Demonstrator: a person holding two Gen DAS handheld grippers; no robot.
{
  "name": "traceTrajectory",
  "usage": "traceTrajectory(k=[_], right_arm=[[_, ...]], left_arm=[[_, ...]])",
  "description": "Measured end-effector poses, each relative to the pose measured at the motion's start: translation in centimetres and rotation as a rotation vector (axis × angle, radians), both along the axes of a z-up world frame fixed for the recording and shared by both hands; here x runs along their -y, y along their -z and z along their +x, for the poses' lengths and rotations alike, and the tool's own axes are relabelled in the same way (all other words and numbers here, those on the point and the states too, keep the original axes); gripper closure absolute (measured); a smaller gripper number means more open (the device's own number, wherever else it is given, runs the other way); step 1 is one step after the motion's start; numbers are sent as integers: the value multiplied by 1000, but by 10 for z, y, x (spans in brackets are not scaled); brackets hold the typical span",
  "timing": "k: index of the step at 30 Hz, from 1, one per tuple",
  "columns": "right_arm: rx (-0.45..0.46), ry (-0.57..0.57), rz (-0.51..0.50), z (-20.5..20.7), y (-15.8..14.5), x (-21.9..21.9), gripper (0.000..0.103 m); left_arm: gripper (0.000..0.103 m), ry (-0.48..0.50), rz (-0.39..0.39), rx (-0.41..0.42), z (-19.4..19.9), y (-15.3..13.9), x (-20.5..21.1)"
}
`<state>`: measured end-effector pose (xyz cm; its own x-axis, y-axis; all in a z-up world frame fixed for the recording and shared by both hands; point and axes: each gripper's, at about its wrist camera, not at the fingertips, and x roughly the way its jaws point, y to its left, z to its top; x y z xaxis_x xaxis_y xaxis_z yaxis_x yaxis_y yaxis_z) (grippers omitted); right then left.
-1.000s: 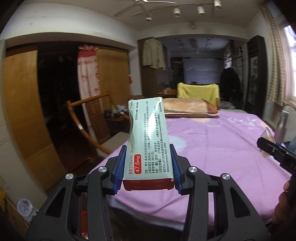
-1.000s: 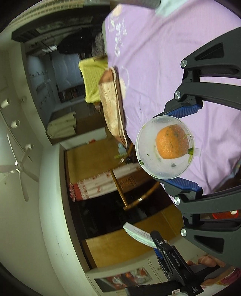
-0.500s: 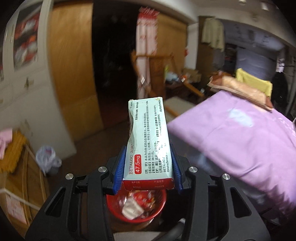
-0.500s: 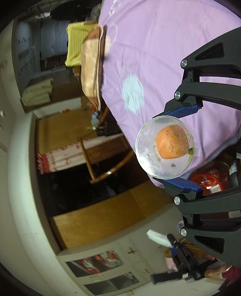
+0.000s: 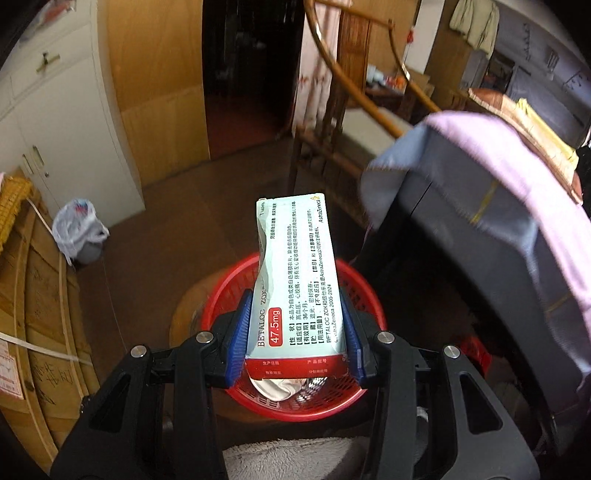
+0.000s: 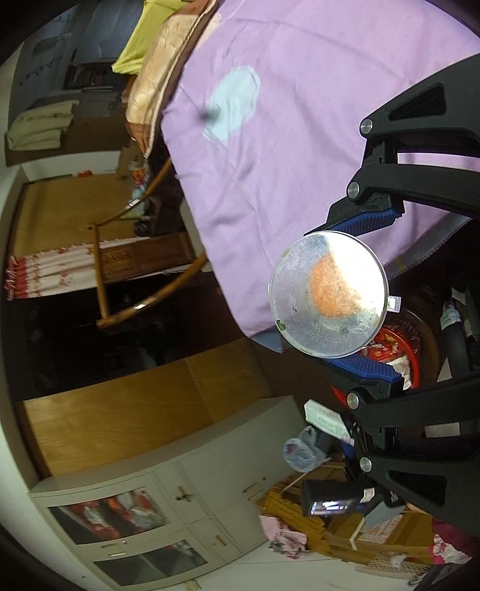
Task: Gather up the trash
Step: 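Open the left tool to drop the Betaloc box into the red basket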
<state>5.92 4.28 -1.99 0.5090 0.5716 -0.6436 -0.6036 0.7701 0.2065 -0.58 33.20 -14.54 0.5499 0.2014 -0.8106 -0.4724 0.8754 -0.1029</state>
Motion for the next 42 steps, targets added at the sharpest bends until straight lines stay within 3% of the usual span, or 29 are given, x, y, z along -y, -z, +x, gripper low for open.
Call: traceTrajectory(k=[12, 16, 19, 23, 26, 32, 35, 42], right_arm=[[-86, -35, -65, 23, 29, -44, 47], [-98, -53, -81, 25, 33, -54, 47], [-103, -72, -91, 25, 35, -64, 47], [-105, -107, -101, 22, 36, -81, 47], [-107, -142, -103, 17, 35, -92, 47], [-113, -236, -130, 2, 40, -126, 47], [-129, -293, -151, -8, 48, -148, 47], [-197, -400, -222, -26, 84, -195, 47]], left_arm=[[56, 2, -100, -130, 14, 58, -17], [35, -20, -139, -152, 16, 63, -25], [21, -68, -116, -133, 12, 50, -30], [7, -200, 46, -119, 1, 16, -38], [7, -308, 142, -99, -11, -10, -48], [7, -436, 136, 0, -39, -52, -71], [7, -475, 178, 28, -48, -67, -74], [7, -530, 174, 47, -54, -72, -85]])
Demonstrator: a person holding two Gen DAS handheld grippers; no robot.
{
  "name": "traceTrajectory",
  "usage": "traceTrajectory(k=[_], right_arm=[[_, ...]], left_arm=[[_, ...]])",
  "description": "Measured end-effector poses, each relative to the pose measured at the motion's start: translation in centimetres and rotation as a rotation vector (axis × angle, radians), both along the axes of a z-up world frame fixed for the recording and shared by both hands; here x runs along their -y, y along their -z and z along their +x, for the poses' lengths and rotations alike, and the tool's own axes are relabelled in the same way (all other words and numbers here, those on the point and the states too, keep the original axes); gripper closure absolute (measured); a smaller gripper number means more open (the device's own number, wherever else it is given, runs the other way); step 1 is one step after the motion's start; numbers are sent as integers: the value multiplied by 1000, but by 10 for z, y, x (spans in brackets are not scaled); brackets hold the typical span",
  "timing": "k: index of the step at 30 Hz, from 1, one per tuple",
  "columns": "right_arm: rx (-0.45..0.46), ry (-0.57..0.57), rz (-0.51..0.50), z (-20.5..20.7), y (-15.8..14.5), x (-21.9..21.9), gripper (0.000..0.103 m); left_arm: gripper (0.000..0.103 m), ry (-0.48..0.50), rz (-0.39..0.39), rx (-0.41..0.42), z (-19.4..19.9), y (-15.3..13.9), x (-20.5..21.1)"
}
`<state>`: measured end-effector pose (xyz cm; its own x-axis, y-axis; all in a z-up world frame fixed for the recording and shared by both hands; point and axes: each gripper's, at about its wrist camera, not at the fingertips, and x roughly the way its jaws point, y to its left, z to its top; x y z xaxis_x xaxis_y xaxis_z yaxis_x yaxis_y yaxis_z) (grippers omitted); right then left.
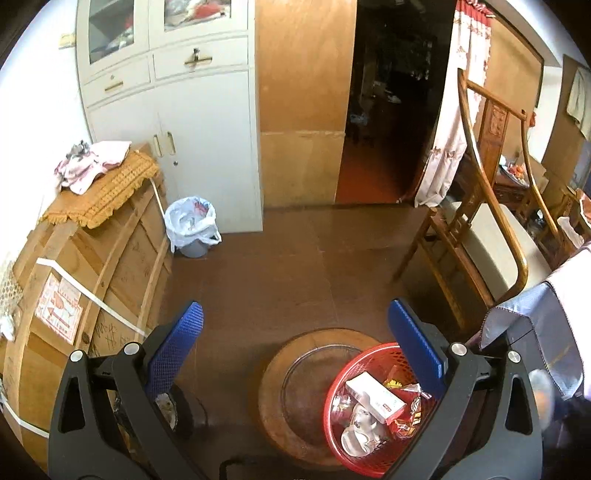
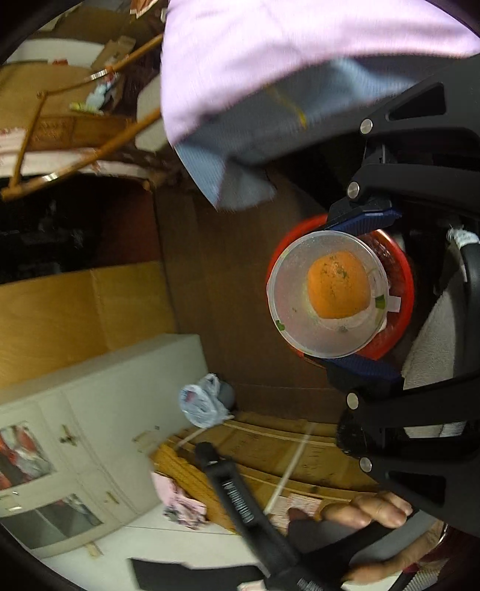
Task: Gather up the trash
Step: 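Open the left tool to drop the Betaloc box into the red basket, then lower the clear cup into the red basket and open the right tool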
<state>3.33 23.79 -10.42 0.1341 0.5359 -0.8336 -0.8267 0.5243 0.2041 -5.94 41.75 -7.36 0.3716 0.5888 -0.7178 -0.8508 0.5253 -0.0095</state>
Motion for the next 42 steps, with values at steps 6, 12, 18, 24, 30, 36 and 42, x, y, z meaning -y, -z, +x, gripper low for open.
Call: traceTrajectory(k=[6, 12, 18, 24, 30, 36, 42], right_arm=[[-62, -42, -92, -3, 43, -24, 47], [-116, -65, -167, -1, 76, -36, 47], [-155, -81, -228, -3, 109, -40, 47], [-170, -92, -273, -5, 131, -44, 47], [-151, -107, -293, -11, 140, -49, 47], [-109, -111, -304, -13, 142, -54, 47], [-88, -112, -300, -13, 140, -53, 47]], left_arm=[[7, 3, -59, -16, 4, 16, -7], [7, 7, -84, -51, 9, 32, -9], [7, 12, -127, -73, 13, 48, -12], [7, 15, -146, -91, 16, 57, -12], [7, 18, -160, -99, 18, 62, -11], [7, 22, -163, -114, 21, 66, -8], [7, 23, -164, -113, 20, 67, -9]])
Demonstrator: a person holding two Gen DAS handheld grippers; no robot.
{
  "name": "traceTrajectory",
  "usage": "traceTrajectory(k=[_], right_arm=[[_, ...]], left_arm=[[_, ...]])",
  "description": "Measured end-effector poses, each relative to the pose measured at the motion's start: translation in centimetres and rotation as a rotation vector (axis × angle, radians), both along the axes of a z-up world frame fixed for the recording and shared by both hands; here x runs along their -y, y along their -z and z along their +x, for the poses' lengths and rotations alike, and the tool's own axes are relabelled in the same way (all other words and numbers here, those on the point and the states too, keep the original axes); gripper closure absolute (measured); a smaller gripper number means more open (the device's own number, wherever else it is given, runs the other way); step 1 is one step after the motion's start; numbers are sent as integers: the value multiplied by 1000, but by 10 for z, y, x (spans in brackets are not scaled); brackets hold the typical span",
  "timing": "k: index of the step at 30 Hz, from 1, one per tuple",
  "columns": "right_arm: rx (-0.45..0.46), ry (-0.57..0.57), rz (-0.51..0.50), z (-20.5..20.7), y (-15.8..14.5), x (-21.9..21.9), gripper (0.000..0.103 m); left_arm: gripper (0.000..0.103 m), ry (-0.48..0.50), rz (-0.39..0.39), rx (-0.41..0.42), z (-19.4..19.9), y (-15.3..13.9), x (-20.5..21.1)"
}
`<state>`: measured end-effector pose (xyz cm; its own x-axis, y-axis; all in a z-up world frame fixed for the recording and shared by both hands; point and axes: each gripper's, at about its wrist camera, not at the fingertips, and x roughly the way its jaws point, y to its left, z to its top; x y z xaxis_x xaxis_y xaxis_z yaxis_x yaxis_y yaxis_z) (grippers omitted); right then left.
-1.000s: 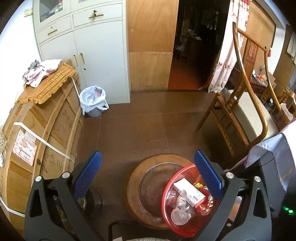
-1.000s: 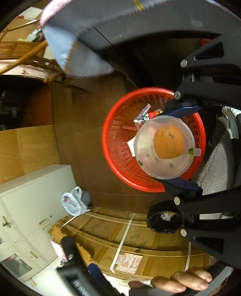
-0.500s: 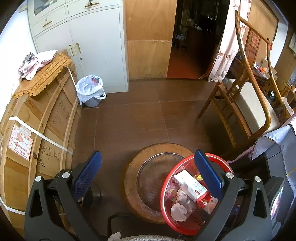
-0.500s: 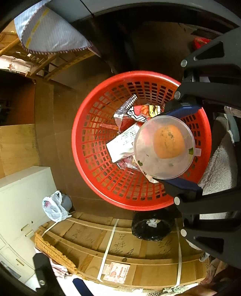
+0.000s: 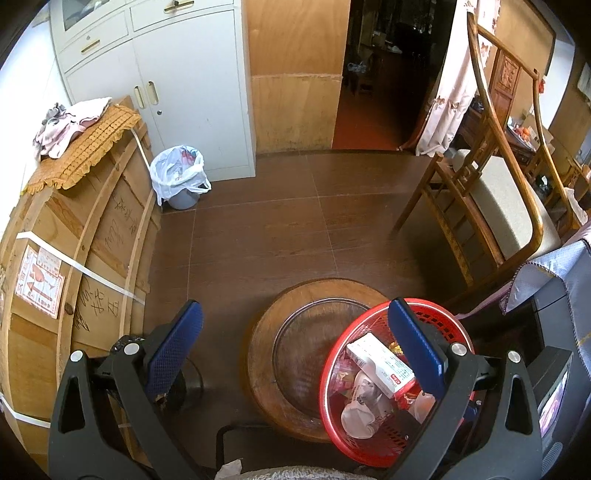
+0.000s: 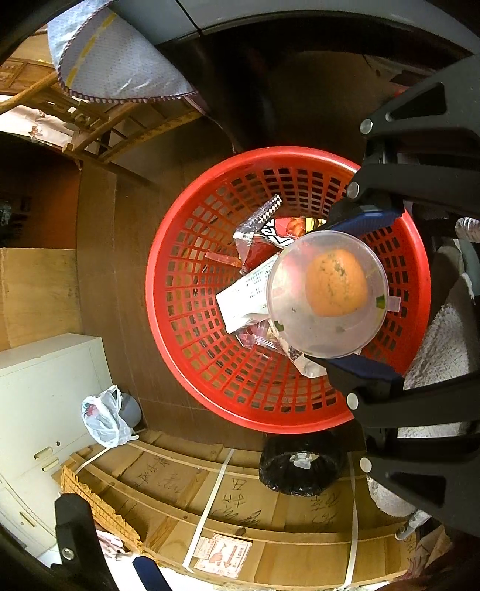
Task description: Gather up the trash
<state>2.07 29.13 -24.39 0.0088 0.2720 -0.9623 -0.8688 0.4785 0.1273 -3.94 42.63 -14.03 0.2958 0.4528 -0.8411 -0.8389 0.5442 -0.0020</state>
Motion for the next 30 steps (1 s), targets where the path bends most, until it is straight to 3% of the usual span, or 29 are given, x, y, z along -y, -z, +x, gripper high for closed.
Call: traceTrajectory(k=[10, 11, 15, 22, 30], right_arm=[[12, 8, 35, 1, -10, 5, 47], [9, 5, 46, 1, -12, 6, 45], [49, 2, 88, -1, -28, 10, 21], [138, 2, 117, -1, -52, 17, 21], [215, 45, 178, 5, -94, 58, 21]], left_arm=[[7, 6, 3, 0, 1, 0, 2], [7, 8, 5, 0, 1, -1, 3], [7, 9, 12, 3, 2, -2, 7], [7, 16, 23, 6, 1, -6, 10], [7, 59, 15, -24, 12, -8, 22]])
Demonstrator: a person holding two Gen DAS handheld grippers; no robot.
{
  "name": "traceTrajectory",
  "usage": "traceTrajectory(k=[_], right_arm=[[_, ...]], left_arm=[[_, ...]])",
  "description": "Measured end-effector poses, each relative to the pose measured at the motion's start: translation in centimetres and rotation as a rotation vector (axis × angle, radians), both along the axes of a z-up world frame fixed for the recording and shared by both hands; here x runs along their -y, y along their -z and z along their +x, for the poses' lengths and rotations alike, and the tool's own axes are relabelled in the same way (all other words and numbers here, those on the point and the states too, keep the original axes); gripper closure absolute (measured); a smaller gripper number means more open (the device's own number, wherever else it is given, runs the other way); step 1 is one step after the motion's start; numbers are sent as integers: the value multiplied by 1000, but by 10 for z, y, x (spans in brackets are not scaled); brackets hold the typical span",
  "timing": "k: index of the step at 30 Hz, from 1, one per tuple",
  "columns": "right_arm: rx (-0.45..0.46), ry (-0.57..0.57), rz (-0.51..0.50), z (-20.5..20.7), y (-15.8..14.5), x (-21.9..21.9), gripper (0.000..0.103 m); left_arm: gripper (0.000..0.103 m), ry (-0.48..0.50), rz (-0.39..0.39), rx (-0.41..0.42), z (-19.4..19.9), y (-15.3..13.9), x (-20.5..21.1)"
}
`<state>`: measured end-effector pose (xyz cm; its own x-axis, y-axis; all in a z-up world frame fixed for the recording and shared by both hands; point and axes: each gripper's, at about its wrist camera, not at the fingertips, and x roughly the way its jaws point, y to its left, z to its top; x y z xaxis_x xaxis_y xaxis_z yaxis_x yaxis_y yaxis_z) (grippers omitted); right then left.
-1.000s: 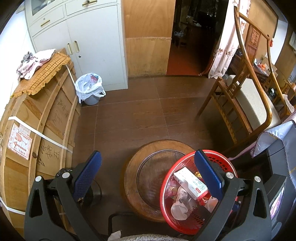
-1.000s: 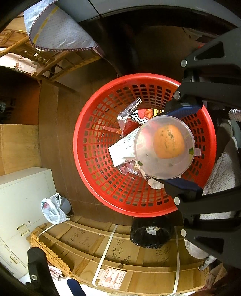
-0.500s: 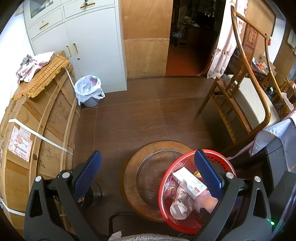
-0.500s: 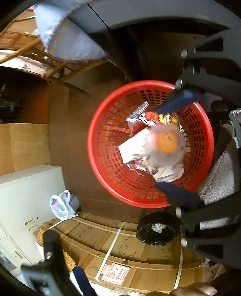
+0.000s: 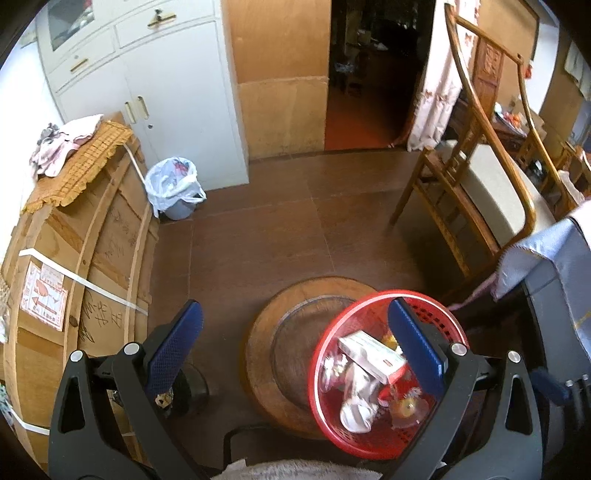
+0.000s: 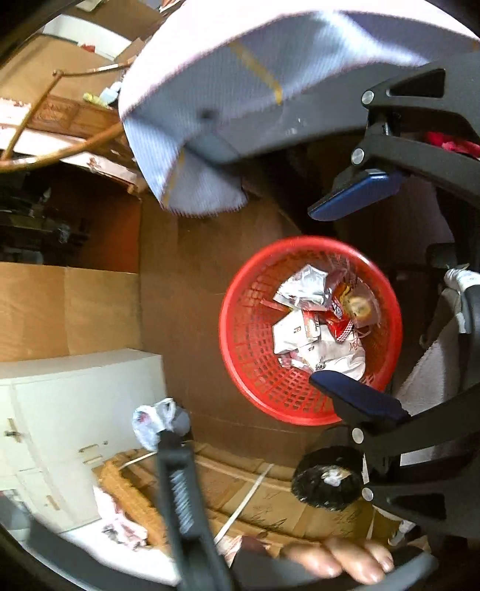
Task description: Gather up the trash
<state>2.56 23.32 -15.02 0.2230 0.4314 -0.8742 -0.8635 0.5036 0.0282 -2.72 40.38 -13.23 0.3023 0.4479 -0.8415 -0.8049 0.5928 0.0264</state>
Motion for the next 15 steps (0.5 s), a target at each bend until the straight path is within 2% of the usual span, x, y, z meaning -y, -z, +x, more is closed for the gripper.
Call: traceTrajectory(k=[4, 8, 12, 15], right_arm=[[32, -3, 113, 0, -39, 29, 21], [104, -20, 231, -4, -82, 57, 15], [136, -26, 320, -7, -109, 84, 11], [124, -16, 397, -5, -125, 107, 8]], left_arm=[[7, -3, -17, -7, 0, -15, 11], [7, -19, -10, 19, -7, -47, 33], [7, -59, 106, 7, -27, -82, 68], [7, -89, 131, 26, -48, -96, 91]])
